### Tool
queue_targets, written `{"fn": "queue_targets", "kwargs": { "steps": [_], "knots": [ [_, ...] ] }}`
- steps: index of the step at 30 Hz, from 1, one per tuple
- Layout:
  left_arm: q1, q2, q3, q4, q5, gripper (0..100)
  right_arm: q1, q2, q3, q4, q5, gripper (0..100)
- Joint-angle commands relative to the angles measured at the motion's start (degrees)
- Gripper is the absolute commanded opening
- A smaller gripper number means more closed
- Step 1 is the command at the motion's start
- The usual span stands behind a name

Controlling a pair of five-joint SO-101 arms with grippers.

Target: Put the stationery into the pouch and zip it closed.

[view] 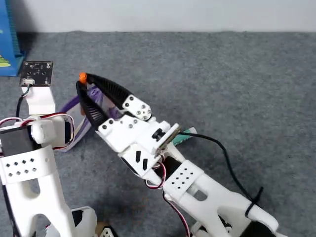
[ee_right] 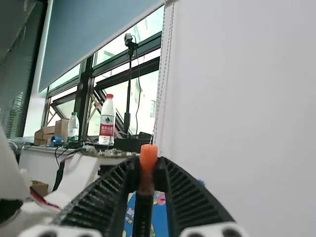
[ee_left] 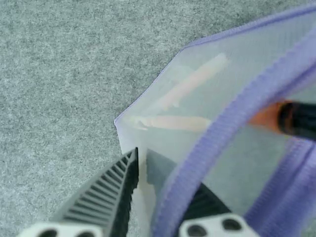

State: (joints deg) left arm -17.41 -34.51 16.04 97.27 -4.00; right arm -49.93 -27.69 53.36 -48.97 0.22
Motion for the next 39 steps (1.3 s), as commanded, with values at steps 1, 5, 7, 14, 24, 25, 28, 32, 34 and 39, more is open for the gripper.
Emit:
{"fn": "queue_targets", "kwargs": {
  "steps": [1,5,7,14,24,25,28,32,34,39],
  "knots": [
    [0.0,0.2,-1.4,-0.5,0.7,1,-0.4,0.3,0.6,-1.1,3.1,1.2],
    [0.0,0.2,-1.4,-0.5,0.7,1,-1.3,-0.4,0.9,-1.2,10.3,2.6],
    [0.0,0.2,-1.4,-0.5,0.7,1,-1.6,-1.7,0.9,-1.1,12.0,7.4],
    [0.0,0.2,-0.7,-0.8,0.7,1,-1.5,-11.0,0.9,21.8,11.0,26.9],
    [-0.1,0.2,-0.7,-0.9,0.7,1,9.3,-32.6,0.7,70.8,-7.3,18.9],
    [-0.1,0.2,-0.7,-0.9,0.7,1,10.7,-33.2,0.7,75.5,-8.6,17.8],
    [-0.1,0.2,-0.7,-0.9,0.7,1,15.1,-33.5,0.9,86.0,-12.9,15.9],
    [-0.1,0.2,-0.7,-0.7,0.7,1,18.8,-30.5,0.9,94.9,-14.5,15.8],
    [-0.1,0.2,-0.7,-0.6,0.7,1,20.4,-27.5,0.9,96.2,-16.4,15.8],
    [-0.1,0.2,0.1,-0.9,0.7,1,24.3,-15.0,0.0,96.2,-23.6,15.9]
  ]
}}
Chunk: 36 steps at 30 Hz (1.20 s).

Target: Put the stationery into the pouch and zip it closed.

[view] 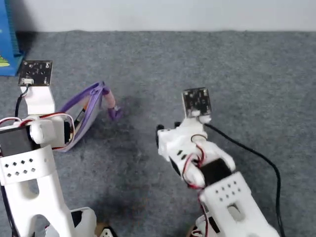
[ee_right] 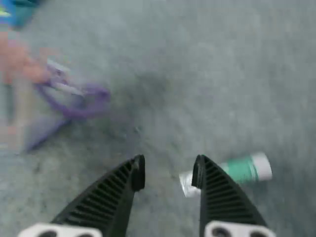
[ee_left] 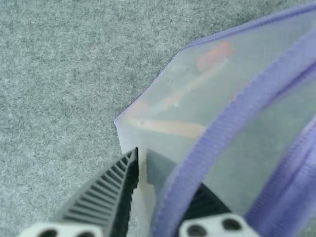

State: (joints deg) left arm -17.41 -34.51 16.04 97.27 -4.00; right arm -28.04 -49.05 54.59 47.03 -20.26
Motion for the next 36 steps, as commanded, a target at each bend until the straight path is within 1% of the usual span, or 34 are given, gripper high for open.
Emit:
{"fn": "queue_targets", "kwargs": {
  "steps": [1,3,8,13,17,24,28,32,34,36],
  "knots": [
    [-0.1,0.2,0.5,-0.9,0.7,1,3.5,9.3,-2.1,0.2,-4.2,15.9],
    [-0.1,0.2,0.8,-1.0,0.7,1,5.9,15.7,-4.7,0.2,-6.9,15.9],
    [-0.1,0.2,1.0,-1.0,0.7,1,10.9,31.3,-12.7,0.7,-10.6,15.9],
    [-0.1,0.2,1.0,-1.0,0.7,1,12.4,43.0,-20.5,0.4,-11.3,15.9],
    [-0.1,0.2,1.1,-1.0,0.7,1,13.8,50.2,-26.5,0.2,-13.6,15.9],
    [-0.1,0.2,1.1,-1.0,0.7,1,15.9,61.1,-33.3,0.7,-13.9,15.6],
    [-0.1,0.2,1.1,-1.0,0.6,1,16.1,62.5,-34.2,2.8,-13.4,15.4],
    [-0.1,0.2,2.2,-1.8,0.6,1,15.9,58.1,-34.2,6.5,-11.8,15.1],
    [-0.1,0.2,2.6,-1.8,0.5,1,16.0,54.9,-34.2,8.0,-11.7,10.6],
    [-0.1,0.2,2.6,-1.8,0.5,1,16.0,52.0,-33.8,8.6,-11.7,1.5]
  ]
}}
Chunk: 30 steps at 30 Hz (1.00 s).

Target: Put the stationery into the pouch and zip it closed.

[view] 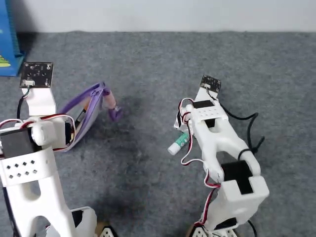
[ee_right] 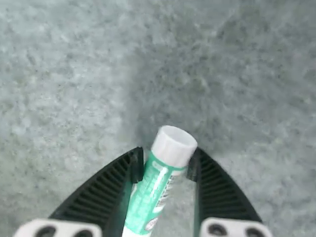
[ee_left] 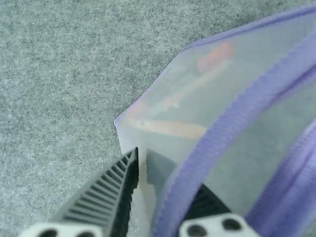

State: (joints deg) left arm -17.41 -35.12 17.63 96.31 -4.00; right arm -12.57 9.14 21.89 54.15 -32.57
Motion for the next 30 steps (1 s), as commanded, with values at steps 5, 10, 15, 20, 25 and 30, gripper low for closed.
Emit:
{"fn": "queue_targets", "kwargs": {
  "steps": [5,10,15,20,25,30],
  "knots": [
    [-0.1,0.8,1.0,-0.8,0.5,1,0.4,-11.2,-1.1,3.9,3.5,1.3],
    [-0.1,0.8,1.0,-0.8,0.5,1,0.1,-18.2,-1.2,6.2,4.2,0.8],
    [-0.1,0.8,1.0,-0.6,0.5,1,-1.2,-27.9,-1.4,5.6,9.6,0.8],
    [-0.1,0.8,1.0,-0.6,0.4,1,-5.8,-37.7,-1.1,3.7,11.6,0.8],
    [-0.1,0.8,0.9,-0.5,0.4,1,-12.1,-44.0,-1.0,-0.3,11.6,0.8],
    [0.0,0.8,0.9,-0.4,0.4,1,-19.6,-49.7,2.2,-6.1,13.6,0.8]
  ]
}}
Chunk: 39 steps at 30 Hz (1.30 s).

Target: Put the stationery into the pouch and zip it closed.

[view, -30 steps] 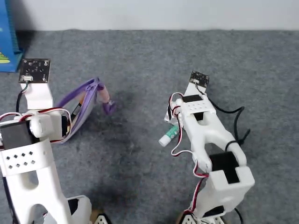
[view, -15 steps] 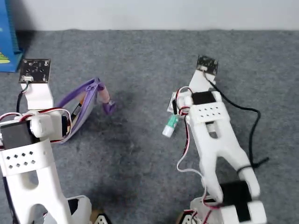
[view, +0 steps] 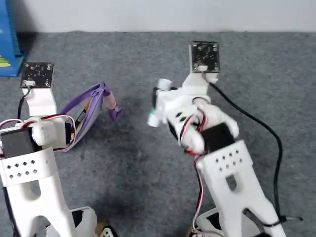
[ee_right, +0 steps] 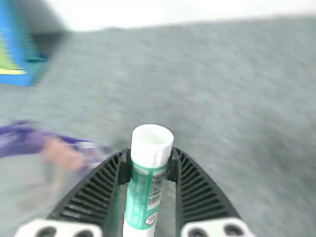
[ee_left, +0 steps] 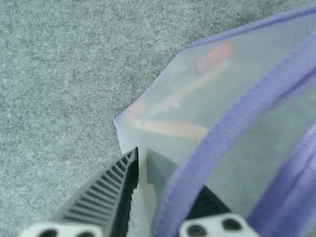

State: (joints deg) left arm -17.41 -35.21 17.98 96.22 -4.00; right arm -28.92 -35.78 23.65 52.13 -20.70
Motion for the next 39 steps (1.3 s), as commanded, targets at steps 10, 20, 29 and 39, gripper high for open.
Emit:
{"fn": "queue_targets", "kwargs": {
  "steps": [10,20,29,39],
  "knots": [
    [0.0,0.9,0.6,-0.4,0.4,1,-10.6,-21.8,19.0,-32.4,9.8,0.8],
    [0.0,0.9,0.6,-0.4,0.4,1,-25.4,-25.7,34.2,-67.6,20.9,0.8],
    [0.0,0.9,0.7,-0.4,0.4,1,-27.4,-4.9,36.5,-92.6,33.4,0.8],
    [0.0,0.9,0.7,-0.5,0.4,1,-27.0,4.7,38.3,-95.9,34.2,1.1]
  ]
}}
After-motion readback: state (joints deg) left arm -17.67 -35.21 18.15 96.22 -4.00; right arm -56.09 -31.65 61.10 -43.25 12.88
